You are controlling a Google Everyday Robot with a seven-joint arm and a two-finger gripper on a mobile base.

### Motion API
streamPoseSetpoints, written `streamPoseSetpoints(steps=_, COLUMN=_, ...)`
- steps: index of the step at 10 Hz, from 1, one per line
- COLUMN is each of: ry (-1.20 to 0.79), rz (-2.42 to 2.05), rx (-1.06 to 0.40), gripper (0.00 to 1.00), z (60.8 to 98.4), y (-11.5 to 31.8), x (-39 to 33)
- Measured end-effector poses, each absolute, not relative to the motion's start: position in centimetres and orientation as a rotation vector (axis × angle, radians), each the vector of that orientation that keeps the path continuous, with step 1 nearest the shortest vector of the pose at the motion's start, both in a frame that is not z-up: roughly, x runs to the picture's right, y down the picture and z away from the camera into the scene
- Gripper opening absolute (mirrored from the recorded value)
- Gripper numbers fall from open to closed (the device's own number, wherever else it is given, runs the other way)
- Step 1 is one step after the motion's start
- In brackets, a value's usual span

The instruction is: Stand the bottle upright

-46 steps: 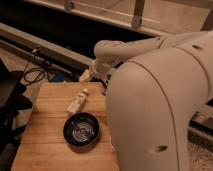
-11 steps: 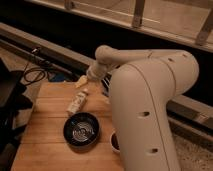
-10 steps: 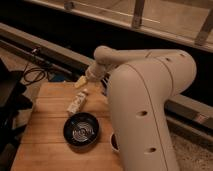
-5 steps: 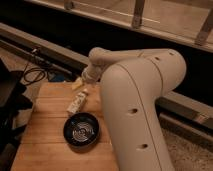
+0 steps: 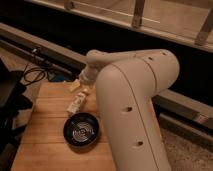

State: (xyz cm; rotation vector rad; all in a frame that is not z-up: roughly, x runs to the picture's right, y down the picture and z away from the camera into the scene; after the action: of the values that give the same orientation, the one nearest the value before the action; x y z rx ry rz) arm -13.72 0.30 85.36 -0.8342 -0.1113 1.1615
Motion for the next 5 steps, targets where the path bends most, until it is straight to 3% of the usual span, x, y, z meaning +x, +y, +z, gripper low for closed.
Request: streamPoseSetpoints(steps=5, ry=-0.174, rz=1.227, rx=-0.794, gripper=0.80, z=87.3, y=2.1, x=-12.7)
